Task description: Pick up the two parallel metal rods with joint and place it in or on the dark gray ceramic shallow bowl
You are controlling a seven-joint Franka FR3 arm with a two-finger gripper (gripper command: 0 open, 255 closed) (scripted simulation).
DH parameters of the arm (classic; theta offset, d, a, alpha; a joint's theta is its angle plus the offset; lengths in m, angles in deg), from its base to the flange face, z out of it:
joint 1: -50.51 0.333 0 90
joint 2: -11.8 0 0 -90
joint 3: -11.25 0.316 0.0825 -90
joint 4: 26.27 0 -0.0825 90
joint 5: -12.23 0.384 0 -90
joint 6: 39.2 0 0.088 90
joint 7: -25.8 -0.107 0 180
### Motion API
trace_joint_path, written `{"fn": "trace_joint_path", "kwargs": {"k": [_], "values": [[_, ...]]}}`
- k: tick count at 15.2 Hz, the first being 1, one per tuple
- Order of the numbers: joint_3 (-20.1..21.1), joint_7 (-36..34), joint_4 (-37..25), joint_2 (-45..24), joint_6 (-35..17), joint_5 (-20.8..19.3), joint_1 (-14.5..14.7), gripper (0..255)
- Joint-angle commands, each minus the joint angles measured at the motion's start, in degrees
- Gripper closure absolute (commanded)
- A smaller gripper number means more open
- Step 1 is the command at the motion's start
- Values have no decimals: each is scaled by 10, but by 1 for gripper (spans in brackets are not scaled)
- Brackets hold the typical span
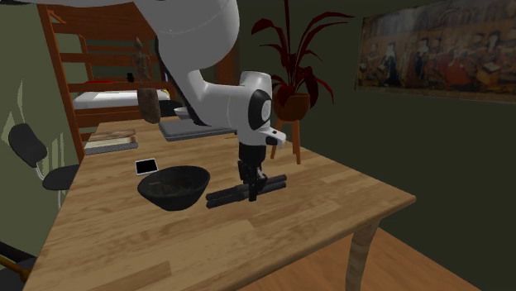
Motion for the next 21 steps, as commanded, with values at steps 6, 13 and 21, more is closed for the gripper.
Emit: {"fn": "trace_joint_path", "kwargs": {"k": [6, 13, 21], "values": [[1, 1, -20, 28, 48, 4, -1, 255], [1, 1, -47, 50, 97, 6, -2, 255], [1, 0, -87, 68, 154, 8, -3, 255]]}}
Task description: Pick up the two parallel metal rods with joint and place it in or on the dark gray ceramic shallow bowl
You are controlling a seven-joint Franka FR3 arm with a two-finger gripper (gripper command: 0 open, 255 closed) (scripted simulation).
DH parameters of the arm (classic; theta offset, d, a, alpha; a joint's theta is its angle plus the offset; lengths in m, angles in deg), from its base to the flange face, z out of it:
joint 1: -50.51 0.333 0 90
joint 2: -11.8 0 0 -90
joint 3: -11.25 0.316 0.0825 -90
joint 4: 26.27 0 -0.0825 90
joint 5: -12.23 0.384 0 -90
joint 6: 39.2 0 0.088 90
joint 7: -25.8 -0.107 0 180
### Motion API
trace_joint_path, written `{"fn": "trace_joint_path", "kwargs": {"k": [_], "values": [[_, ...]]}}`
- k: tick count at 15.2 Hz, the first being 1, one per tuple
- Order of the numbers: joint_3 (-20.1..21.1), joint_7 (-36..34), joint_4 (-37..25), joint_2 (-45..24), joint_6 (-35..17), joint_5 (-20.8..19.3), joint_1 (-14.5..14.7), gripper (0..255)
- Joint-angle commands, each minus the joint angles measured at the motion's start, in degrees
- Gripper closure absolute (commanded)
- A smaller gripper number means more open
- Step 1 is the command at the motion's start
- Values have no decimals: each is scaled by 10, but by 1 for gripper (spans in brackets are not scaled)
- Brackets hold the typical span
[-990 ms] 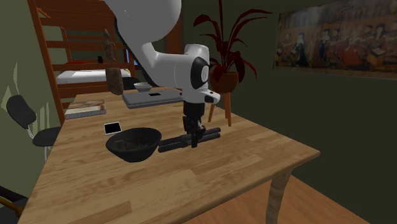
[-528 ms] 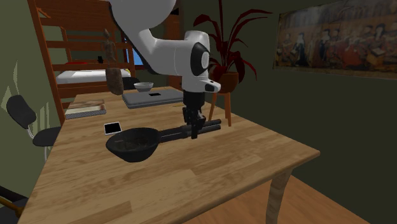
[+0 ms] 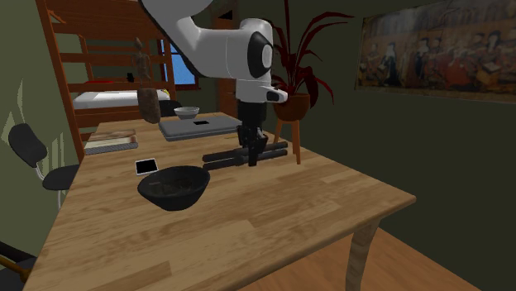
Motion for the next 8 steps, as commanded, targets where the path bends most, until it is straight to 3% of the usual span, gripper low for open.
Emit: {"fn": "trace_joint_path", "kwargs": {"k": [1, 4, 8], "values": [[0, 0, -8, 6, 14, 1, 0, 255], [0, -1, -23, 10, 34, 1, 0, 255], [23, -49, 8, 32, 21, 3, 26, 255]]}}
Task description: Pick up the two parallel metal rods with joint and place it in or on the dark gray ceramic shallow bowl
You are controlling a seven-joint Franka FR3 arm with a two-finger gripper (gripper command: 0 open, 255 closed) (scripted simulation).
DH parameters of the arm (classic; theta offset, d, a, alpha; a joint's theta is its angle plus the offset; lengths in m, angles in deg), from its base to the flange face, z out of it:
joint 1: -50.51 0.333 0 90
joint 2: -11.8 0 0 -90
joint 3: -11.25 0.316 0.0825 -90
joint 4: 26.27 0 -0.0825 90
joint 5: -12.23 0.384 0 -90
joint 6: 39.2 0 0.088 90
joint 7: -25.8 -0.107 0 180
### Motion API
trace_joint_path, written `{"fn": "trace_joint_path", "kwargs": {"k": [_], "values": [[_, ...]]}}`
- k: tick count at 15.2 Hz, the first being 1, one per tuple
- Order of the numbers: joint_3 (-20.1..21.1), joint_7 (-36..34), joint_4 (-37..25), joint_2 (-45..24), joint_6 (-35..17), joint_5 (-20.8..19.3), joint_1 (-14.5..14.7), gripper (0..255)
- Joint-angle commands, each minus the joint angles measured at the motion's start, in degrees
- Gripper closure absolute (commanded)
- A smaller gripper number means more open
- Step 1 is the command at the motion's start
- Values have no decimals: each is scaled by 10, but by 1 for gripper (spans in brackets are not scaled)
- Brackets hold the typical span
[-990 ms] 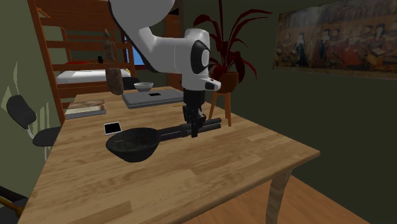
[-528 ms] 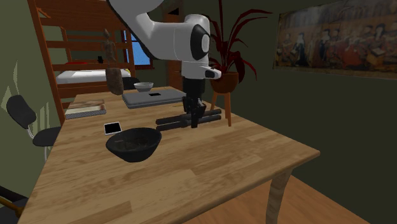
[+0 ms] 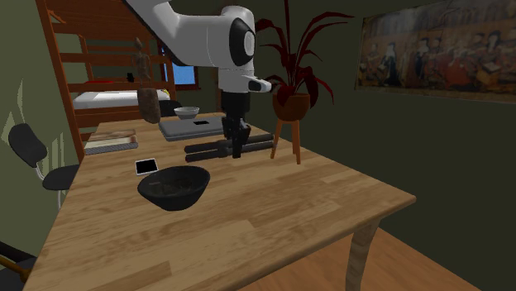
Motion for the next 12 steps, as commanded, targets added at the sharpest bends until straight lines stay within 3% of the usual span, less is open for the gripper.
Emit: {"fn": "trace_joint_path", "kwargs": {"k": [1, 12], "values": [[10, -22, 15, 9, -7, 1, 12, 255], [80, -168, 38, 19, -28, 0, 89, 255]]}}
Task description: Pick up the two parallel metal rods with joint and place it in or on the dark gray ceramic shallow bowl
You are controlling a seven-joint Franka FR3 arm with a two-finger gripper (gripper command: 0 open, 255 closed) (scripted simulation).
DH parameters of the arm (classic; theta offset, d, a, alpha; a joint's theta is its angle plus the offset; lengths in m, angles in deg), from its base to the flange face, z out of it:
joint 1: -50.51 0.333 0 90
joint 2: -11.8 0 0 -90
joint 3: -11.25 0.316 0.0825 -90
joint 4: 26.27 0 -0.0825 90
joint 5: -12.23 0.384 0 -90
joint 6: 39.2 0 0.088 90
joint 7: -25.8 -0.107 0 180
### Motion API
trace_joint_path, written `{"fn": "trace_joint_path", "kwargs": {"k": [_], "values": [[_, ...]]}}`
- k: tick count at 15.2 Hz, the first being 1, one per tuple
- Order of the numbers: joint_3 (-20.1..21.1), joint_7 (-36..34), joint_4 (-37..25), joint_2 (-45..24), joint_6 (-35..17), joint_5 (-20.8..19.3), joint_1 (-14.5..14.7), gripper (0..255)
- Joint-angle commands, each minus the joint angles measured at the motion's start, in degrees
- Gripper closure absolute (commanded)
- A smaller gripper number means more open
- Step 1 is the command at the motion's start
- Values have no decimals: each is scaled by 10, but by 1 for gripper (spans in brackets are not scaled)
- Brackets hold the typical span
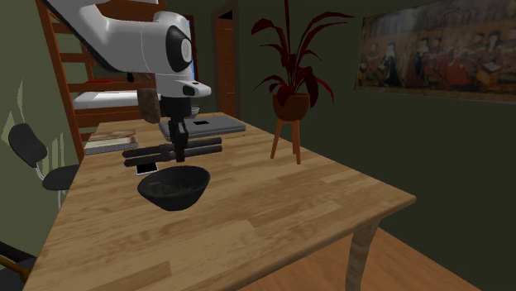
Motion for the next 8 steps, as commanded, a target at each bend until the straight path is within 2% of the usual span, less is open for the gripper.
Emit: {"fn": "trace_joint_path", "kwargs": {"k": [1, 8], "values": [[8, -17, -2, -4, -3, -2, 9, 255], [8, -19, 33, -21, -54, -7, 10, 255]]}}
